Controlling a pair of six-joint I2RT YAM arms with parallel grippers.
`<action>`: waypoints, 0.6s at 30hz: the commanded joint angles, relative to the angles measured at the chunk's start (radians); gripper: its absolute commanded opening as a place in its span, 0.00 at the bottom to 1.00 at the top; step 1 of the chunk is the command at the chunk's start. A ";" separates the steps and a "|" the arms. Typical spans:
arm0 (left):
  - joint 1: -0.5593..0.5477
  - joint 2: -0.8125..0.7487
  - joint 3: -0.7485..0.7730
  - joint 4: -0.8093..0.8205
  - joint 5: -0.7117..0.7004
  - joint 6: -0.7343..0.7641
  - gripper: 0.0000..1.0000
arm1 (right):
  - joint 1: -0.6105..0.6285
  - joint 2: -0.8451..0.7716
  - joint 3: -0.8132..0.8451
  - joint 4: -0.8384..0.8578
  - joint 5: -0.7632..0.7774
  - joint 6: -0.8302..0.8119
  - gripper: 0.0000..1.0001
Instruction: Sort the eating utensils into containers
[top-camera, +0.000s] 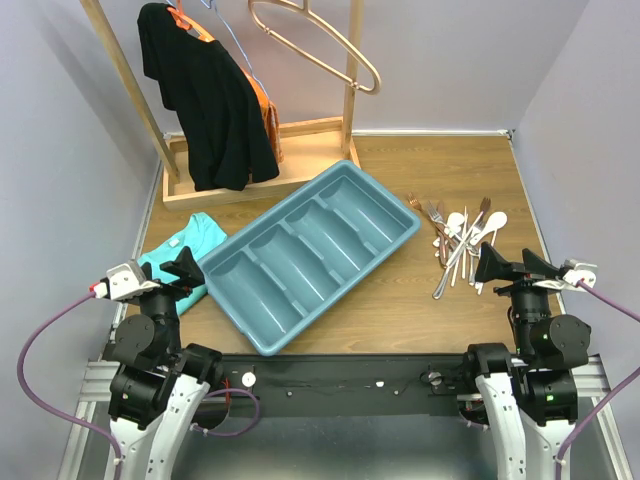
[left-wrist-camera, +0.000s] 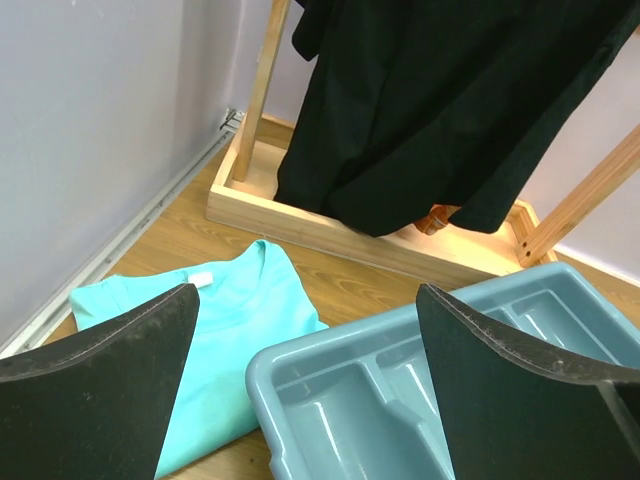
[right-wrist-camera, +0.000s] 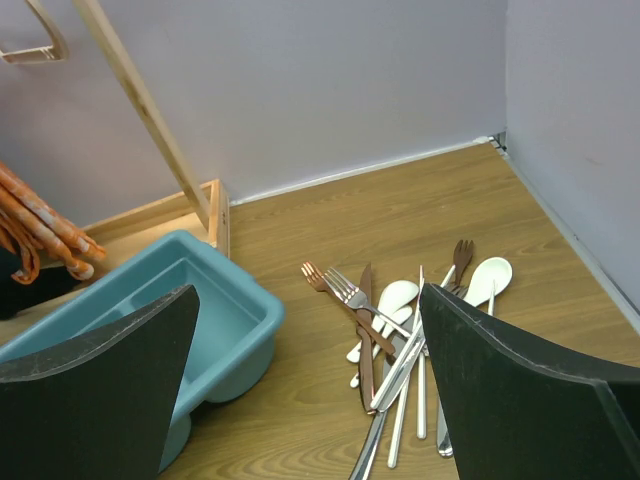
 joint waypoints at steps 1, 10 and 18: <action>0.014 -0.083 -0.005 0.006 0.035 0.006 0.99 | 0.003 0.011 0.005 -0.018 0.033 0.000 1.00; 0.014 -0.034 -0.014 0.031 0.103 0.006 0.99 | 0.001 0.100 0.023 -0.056 0.383 0.192 1.00; 0.014 0.012 -0.020 0.043 0.140 -0.020 0.99 | 0.003 0.310 0.078 -0.023 0.347 0.314 1.00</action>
